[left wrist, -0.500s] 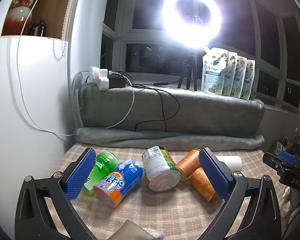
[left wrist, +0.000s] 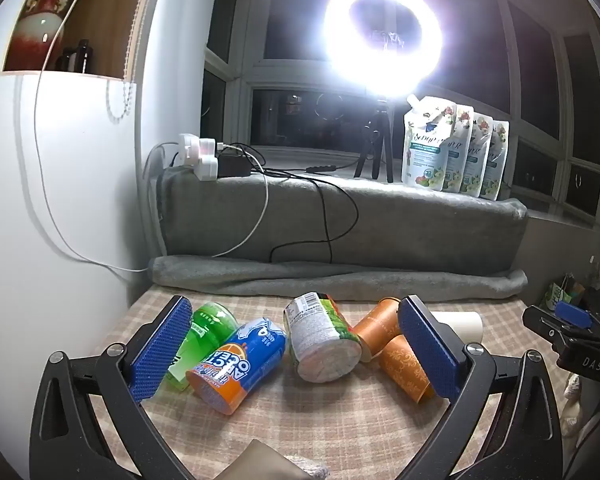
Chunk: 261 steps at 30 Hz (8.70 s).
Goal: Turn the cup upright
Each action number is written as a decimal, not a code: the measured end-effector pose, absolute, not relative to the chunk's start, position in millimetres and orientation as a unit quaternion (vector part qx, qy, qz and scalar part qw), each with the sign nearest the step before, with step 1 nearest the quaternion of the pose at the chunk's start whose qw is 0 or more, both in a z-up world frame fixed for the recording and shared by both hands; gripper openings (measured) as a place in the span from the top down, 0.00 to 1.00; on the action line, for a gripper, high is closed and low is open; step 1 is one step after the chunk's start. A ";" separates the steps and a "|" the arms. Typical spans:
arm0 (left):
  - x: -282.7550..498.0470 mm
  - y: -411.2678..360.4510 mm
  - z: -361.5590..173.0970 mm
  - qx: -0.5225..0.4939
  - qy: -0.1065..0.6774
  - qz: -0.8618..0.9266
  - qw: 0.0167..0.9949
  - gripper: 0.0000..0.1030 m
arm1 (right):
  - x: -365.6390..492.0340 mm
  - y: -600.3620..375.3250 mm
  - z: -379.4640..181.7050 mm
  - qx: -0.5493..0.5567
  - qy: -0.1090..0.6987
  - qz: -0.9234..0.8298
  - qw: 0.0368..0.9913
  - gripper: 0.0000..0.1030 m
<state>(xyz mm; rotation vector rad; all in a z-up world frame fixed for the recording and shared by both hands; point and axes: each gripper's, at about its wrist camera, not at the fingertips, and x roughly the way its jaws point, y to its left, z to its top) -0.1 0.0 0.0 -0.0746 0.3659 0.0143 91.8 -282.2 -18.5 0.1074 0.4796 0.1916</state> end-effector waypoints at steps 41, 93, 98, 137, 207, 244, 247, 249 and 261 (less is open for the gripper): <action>-29.6 89.6 -40.4 -0.067 0.226 0.099 0.967 0.01 | 172.5 -148.0 -73.6 0.157 0.419 0.293 0.845 0.11; -51.4 141.6 -57.4 -0.091 0.231 0.132 0.960 0.01 | 232.2 -30.3 -137.7 0.215 0.589 0.396 0.671 0.39; -48.3 138.1 -58.7 -0.075 0.238 0.121 0.961 0.01 | 223.2 -39.6 -123.6 0.135 0.600 0.442 0.653 0.40; -11.7 -35.6 -79.1 0.368 0.257 -0.213 0.868 0.11 | 193.7 -222.4 -78.1 0.109 0.517 0.450 0.720 0.37; 159.4 -113.5 -106.3 0.257 0.594 -0.374 0.664 0.29 | 132.7 -330.1 -98.5 0.301 0.483 0.364 0.737 0.37; 129.2 -66.2 -57.2 0.039 0.372 -0.239 0.896 0.40 | 100.9 -308.0 -76.4 0.229 0.458 0.331 0.792 0.37; 129.2 -66.4 -56.8 0.024 0.359 -0.233 0.904 0.40 | 99.5 -302.9 -72.9 0.202 0.452 0.315 0.809 0.37; 130.1 -64.8 -57.5 0.013 0.358 -0.232 0.904 0.40 | 98.2 -300.1 -71.2 0.193 0.449 0.313 0.814 0.37; 128.8 -58.2 -57.5 0.006 0.339 -0.211 0.917 0.41 | 93.1 -292.4 -68.6 0.168 0.437 0.301 0.831 0.37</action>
